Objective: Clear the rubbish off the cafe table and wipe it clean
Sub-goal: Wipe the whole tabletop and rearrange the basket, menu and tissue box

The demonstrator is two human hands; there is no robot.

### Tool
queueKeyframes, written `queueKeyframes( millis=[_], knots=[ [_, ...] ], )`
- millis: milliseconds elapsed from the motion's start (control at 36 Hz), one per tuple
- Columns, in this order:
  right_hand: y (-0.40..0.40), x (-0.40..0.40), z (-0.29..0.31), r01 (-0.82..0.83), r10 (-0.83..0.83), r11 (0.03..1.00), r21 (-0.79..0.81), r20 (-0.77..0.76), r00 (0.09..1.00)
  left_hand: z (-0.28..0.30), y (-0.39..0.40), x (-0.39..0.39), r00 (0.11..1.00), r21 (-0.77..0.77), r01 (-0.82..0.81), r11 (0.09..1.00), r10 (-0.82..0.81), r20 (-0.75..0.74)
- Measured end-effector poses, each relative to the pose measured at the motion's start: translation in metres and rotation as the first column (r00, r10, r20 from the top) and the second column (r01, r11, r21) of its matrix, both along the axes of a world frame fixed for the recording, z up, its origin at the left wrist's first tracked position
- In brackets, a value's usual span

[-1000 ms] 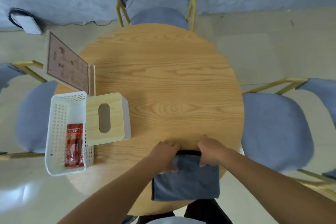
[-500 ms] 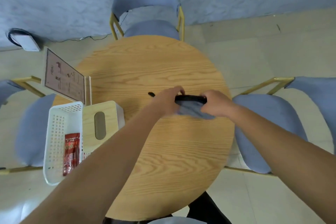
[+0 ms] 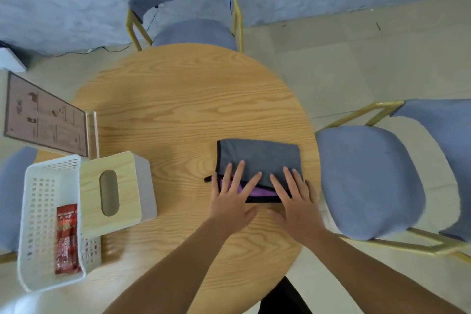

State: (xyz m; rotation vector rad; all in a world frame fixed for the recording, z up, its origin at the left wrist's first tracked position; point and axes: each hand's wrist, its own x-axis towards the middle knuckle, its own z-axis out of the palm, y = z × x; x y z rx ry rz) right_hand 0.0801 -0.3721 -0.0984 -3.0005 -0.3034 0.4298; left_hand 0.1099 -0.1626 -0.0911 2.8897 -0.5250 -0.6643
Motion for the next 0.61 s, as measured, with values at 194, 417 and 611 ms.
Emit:
queueKeyframes(
  millis=[194,417,611],
  knots=[
    [0.005,0.025,-0.018,0.08,-0.078,0.986,0.147,-0.018,0.997,-0.029,-0.01,0.024,0.998,0.021,-0.05,0.999,0.049,0.035],
    [0.003,0.095,-0.033,0.185,-0.192,0.974,0.128,0.05,0.98,-0.04,-0.027,0.101,0.989,-0.051,-0.052,0.997,0.059,0.136],
    [0.005,0.216,-0.034,0.18,-0.197,0.969,0.168,0.097,0.976,-0.034,-0.032,0.219,0.989,-0.034,-0.084,0.996,0.087,0.117]
  ],
)
